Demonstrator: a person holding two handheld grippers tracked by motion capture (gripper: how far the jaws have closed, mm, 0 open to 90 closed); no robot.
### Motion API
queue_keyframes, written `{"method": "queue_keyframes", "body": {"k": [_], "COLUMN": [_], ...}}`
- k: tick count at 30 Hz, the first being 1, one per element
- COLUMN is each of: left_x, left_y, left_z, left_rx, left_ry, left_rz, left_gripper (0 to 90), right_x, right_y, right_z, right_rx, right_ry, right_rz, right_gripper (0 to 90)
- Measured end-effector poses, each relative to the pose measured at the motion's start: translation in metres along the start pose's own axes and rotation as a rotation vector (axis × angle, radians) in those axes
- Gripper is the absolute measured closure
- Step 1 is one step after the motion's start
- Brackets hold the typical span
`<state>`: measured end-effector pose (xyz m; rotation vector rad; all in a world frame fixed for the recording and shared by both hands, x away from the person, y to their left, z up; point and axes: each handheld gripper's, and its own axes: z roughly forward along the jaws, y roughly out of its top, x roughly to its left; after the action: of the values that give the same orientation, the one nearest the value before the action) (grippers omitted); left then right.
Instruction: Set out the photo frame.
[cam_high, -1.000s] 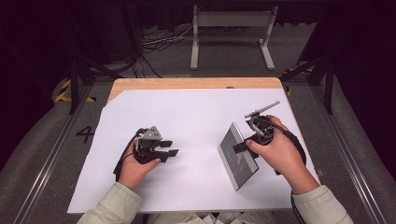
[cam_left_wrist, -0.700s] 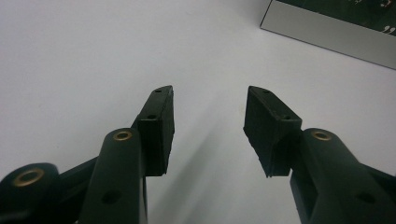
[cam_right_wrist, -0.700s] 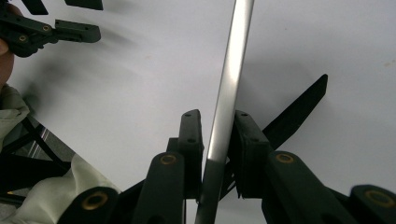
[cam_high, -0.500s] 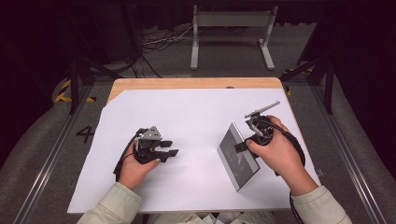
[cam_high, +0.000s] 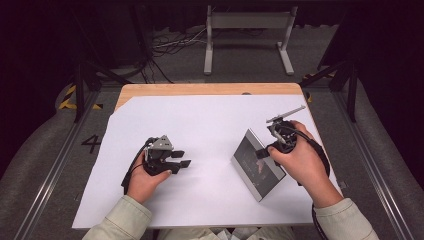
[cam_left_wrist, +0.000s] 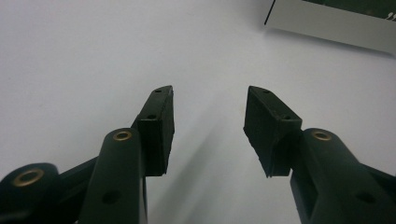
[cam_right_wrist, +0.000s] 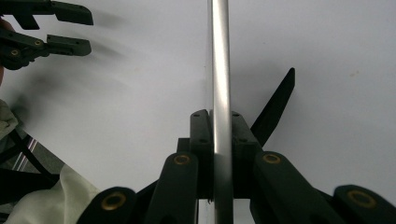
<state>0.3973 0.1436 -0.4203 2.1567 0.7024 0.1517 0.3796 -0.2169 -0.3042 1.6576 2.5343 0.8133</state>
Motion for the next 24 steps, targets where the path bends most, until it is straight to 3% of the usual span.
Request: {"method": "queue_keyframes", "body": {"k": [14,24], "left_x": [0.002,0.004], "left_y": [-0.009,-0.017], "left_z": [-0.009,-0.017], "left_rx": [-0.003,-0.012], "left_ry": [0.022,0.044], "left_rz": [-0.019,-0.043], "left_gripper": [53.4,53.4], "right_x": [0.002,0.004], "right_y": [0.017,0.032], "right_z": [-0.009,-0.011], "right_rx": [-0.009,-0.018], "right_ry": [-0.015,0.006], "right_rz": [-0.083,-0.186], "right_gripper": [83.7,83.8]}}
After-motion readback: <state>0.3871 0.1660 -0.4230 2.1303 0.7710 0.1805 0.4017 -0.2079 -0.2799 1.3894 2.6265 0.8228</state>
